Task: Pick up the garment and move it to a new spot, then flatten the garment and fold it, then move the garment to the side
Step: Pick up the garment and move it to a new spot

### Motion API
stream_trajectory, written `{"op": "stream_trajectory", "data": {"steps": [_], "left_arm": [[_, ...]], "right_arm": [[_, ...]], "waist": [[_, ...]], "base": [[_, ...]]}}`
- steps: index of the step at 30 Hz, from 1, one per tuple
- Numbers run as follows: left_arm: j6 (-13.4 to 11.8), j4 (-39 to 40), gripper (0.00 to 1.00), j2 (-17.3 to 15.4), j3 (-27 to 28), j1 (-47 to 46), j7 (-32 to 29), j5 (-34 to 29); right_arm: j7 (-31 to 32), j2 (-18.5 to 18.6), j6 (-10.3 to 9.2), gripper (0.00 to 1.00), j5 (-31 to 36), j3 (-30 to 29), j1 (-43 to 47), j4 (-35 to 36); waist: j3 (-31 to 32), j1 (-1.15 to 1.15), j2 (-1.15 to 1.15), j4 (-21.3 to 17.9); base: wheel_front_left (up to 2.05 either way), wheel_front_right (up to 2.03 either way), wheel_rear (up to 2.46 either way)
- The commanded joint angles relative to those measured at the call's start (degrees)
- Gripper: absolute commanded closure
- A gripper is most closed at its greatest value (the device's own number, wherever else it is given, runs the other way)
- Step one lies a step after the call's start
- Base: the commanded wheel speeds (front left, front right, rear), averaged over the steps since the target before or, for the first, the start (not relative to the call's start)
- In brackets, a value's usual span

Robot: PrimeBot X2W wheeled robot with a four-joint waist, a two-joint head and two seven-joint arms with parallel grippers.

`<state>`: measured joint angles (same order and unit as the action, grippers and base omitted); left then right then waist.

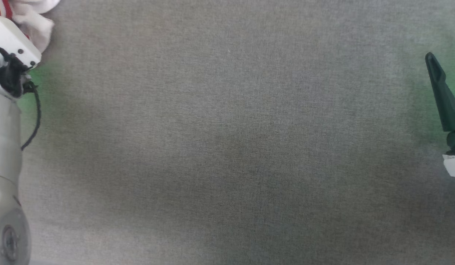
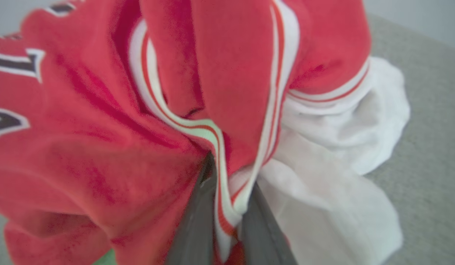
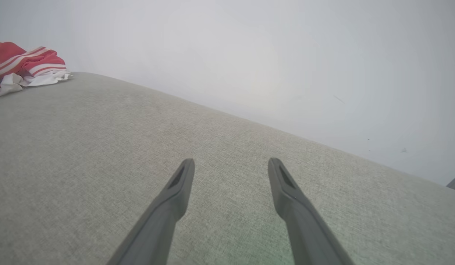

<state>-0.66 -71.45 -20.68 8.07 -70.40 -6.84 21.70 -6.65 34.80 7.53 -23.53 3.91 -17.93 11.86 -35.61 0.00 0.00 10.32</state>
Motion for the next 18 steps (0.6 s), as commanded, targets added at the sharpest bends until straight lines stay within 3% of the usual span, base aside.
{"op": "stream_trajectory", "data": {"steps": [1,10,18], "left_arm": [[0.3,0.6,1.00,-0.8,0.0,0.0,1.5,0.1],[3.0,4.3,1.00,-3.9,-3.6,-2.4,7.0,-3.1],[4.7,9.7,1.00,-5.9,-6.2,-4.4,7.9,-4.8]], "right_arm": [[-0.6,-0.4,-0.08,0.00,0.2,0.1,0.0,-0.5],[-2.8,-3.5,-0.08,0.00,0.4,1.9,-0.4,-3.9],[-4.3,-6.2,-0.08,0.00,0.4,2.5,-0.1,-6.5]], "waist": [[1.1,0.00,0.00,0.2],[8.2,0.00,0.00,0.5],[13.9,0.00,0.00,0.7]], "base": [[0.00,0.00,0.00],[0.00,0.00,0.00],[0.00,0.00,0.00]]}}
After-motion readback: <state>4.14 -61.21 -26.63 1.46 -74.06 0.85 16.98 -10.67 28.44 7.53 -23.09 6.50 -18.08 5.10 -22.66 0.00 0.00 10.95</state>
